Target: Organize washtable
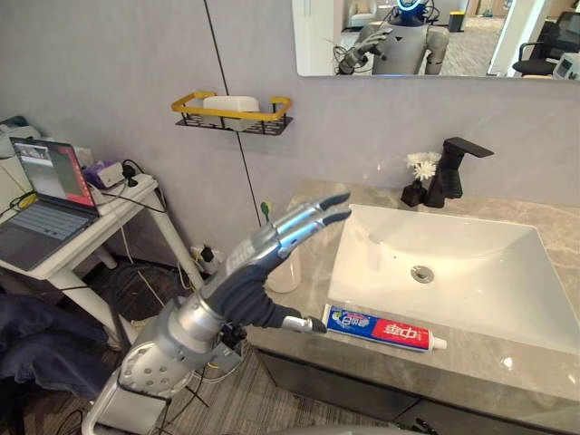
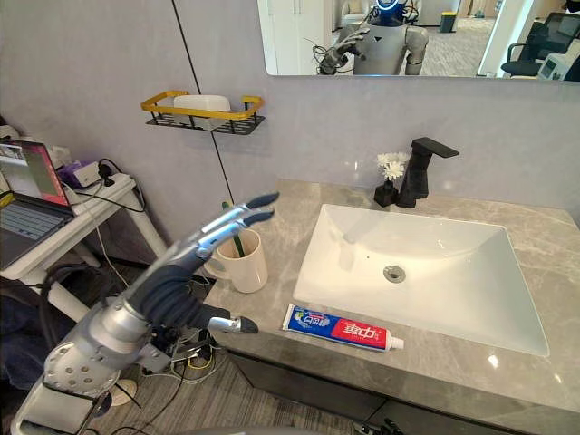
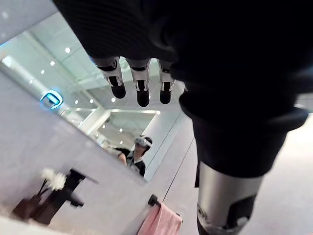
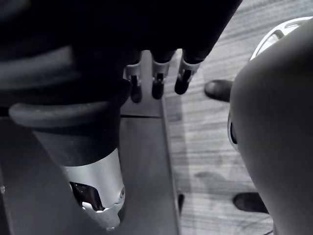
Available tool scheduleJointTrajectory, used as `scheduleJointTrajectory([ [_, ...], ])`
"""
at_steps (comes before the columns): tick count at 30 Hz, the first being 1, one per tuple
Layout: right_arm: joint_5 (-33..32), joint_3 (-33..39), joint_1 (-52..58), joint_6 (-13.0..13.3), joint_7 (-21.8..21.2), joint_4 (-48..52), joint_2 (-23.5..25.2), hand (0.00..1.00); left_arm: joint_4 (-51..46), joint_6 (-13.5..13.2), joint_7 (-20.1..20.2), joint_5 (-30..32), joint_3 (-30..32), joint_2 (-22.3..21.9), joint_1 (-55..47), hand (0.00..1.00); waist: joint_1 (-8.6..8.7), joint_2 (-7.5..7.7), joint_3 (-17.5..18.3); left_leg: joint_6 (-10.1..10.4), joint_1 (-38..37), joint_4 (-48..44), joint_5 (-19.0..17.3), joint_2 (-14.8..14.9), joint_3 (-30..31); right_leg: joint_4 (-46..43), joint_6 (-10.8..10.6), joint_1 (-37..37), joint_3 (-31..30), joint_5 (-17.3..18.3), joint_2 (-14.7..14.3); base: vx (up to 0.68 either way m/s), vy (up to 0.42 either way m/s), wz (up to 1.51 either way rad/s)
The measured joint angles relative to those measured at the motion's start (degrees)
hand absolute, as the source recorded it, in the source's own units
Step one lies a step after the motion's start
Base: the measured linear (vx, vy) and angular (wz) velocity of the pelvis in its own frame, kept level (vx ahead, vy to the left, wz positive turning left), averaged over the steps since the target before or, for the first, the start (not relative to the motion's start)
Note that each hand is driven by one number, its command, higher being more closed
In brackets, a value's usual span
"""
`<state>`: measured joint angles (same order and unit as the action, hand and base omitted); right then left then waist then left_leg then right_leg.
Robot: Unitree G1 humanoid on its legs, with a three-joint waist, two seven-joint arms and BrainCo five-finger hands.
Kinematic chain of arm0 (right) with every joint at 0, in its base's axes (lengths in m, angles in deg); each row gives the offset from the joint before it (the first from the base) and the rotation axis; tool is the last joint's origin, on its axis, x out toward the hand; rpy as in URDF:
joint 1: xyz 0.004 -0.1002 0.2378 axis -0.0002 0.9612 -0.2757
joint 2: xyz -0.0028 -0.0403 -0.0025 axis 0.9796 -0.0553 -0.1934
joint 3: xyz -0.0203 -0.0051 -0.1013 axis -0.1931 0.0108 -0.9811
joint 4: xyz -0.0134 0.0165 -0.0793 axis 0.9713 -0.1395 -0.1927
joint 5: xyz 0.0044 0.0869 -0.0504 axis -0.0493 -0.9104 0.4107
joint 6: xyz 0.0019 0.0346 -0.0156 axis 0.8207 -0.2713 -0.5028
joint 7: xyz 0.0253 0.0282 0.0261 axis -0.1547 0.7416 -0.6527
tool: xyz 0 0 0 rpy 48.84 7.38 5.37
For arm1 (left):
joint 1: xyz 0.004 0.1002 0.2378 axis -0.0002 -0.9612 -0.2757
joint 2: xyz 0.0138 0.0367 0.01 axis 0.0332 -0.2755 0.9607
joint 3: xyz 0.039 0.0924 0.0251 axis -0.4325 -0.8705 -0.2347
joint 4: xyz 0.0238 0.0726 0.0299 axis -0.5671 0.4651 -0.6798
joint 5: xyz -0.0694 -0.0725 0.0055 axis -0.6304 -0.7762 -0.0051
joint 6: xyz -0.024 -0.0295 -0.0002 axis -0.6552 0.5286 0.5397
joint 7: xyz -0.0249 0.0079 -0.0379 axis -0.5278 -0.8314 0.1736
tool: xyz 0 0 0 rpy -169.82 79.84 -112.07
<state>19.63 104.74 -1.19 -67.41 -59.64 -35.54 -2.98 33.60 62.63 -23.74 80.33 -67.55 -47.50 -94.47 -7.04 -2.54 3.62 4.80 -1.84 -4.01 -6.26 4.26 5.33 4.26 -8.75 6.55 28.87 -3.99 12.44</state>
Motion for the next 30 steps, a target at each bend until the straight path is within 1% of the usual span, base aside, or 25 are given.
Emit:
scheduleJointTrajectory([
  [1,0.05,-0.14,0.0,0.0,-0.01,-0.01,0.01,0.0,2.59,-0.2,-0.04,0.57,-1.38,-0.1,-0.02,0.0,-0.04,0.02,0.02,0.01,-0.05,-0.01,0.0,0.1,-0.26,0.01,0.01,-0.1,-0.31,-0.01,-0.09,0.04,0.003,-0.18],
  [2,0.09,-0.45,0.03,0.01,-0.05,-0.12,0.24,0.0,6.1,0.34,0.0,2.78,-4.17,-0.08,-0.05,0.0,-0.16,-0.22,0.29,0.05,-0.03,0.01,-0.02,0.36,-0.93,0.01,0.06,-0.48,-0.86,-0.04,-0.29,0.03,-0.005,-0.18],
  [4,-0.1,-0.36,-0.03,0.16,0.04,-0.36,0.58,0.0,5.21,1.48,0.11,4.85,-9.53,-0.15,1.07,0.0,0.05,0.63,-0.16,0.07,0.19,0.2,-0.04,0.61,-1.0,0.02,0.2,-0.91,-1.04,0.01,-0.55,0.02,-0.018,-0.09],
  [5,-0.13,-0.31,-0.16,0.21,0.06,-0.65,0.58,0.0,4.75,1.68,0.32,4.86,-10.35,-0.2,1.47,0.0,0.06,0.82,-0.19,0.08,0.19,0.25,-0.05,0.65,-0.97,0.03,0.3,-0.94,-1.05,0.08,-0.59,0.01,-0.02,-0.03],
  [6,-0.16,-0.22,-0.28,0.31,0.06,-1.12,0.48,0.0,4.42,2.18,1.27,4.75,-10.36,-0.33,1.96,0.0,0.21,1.04,-0.1,0.07,0.12,0.34,-0.05,0.68,-1.04,0.03,0.53,-1.02,-1.26,0.24,-0.63,0.01,-0.011,-0.06],
  [7,-0.16,-0.17,-0.21,0.31,0.03,-1.18,0.44,0.0,4.5,2.96,1.34,4.75,-10.29,-0.37,2.95,0.0,0.28,1.06,-0.12,0.07,0.1,0.4,-0.05,0.7,-1.24,0.02,0.57,-1.2,-1.67,0.26,-0.64,0.01,-0.007,-0.11],
  [9,-0.14,-0.2,-0.2,0.29,-0.08,-1.22,0.2,0.0,4.83,3.46,1.33,4.69,-10.21,-0.96,3.85,0.0,0.08,1.07,-0.17,0.07,0.14,0.54,-0.05,0.79,-1.85,-0.11,0.58,-1.81,-2.72,0.24,-0.72,-0.01,-0.002,-0.18],
  [12,0.0,-0.42,-0.31,0.29,-0.47,-1.16,0.1,0.0,8.56,3.9,1.31,4.84,-10.24,-3.67,5.65,0.0,0.31,1.26,-0.34,0.07,-0.06,0.54,-0.06,0.92,-2.64,-0.12,0.68,-2.12,-3.72,0.16,-0.85,-0.01,-0.007,-0.14],
  [14,0.0,-0.46,-0.38,0.29,-1.21,-1.1,0.09,0.0,10.38,4.96,1.31,5.11,-10.27,-5.91,5.93,0.0,0.42,1.49,-0.55,0.07,0.01,0.59,-0.07,1.01,-3.23,-0.12,0.84,-2.58,-4.28,0.05,-0.89,-0.02,-0.008,-0.12],
  [16,0.02,-0.5,-0.4,0.28,-1.25,-1.08,0.1,0.0,11.34,5.39,1.31,6.61,-10.26,-7.54,5.92,0.0,0.4,1.62,-0.65,0.08,0.0,0.7,-0.07,1.1,-3.57,-0.12,0.87,-2.82,-4.71,0.02,-0.98,-0.01,-0.008,-0.08],
  [19,0.1,-0.62,-0.4,0.28,-1.24,-1.07,0.11,0.0,11.94,5.84,1.19,7.35,-10.26,-9.49,5.91,0.0,0.35,1.78,-0.77,0.08,-0.01,0.8,-0.08,1.23,-3.65,-0.11,0.87,-2.88,-4.78,0.02,-1.11,0.0,-0.004,-0.01],
  [24,0.22,-2.46,-0.29,0.29,-1.2,-0.51,0.14,0.0,13.61,6.04,1.13,8.79,-10.27,-14.09,5.88,0.0,0.29,2.09,-1.02,0.09,-0.01,0.91,-0.07,1.48,-3.66,-0.1,0.85,-2.89,-4.75,0.01,-1.37,0.0,0.0,0.0],
  [30,0.32,-2.7,-0.21,0.29,-1.15,0.25,1.07,0.0,14.07,6.22,0.74,8.83,-10.31,-16.55,5.86,0.0,0.36,2.24,-1.14,0.09,-0.01,0.94,-0.08,1.5,-3.7,-0.1,0.69,-2.89,-4.74,-0.08,-1.37,0.0,0.0,0.0],
])
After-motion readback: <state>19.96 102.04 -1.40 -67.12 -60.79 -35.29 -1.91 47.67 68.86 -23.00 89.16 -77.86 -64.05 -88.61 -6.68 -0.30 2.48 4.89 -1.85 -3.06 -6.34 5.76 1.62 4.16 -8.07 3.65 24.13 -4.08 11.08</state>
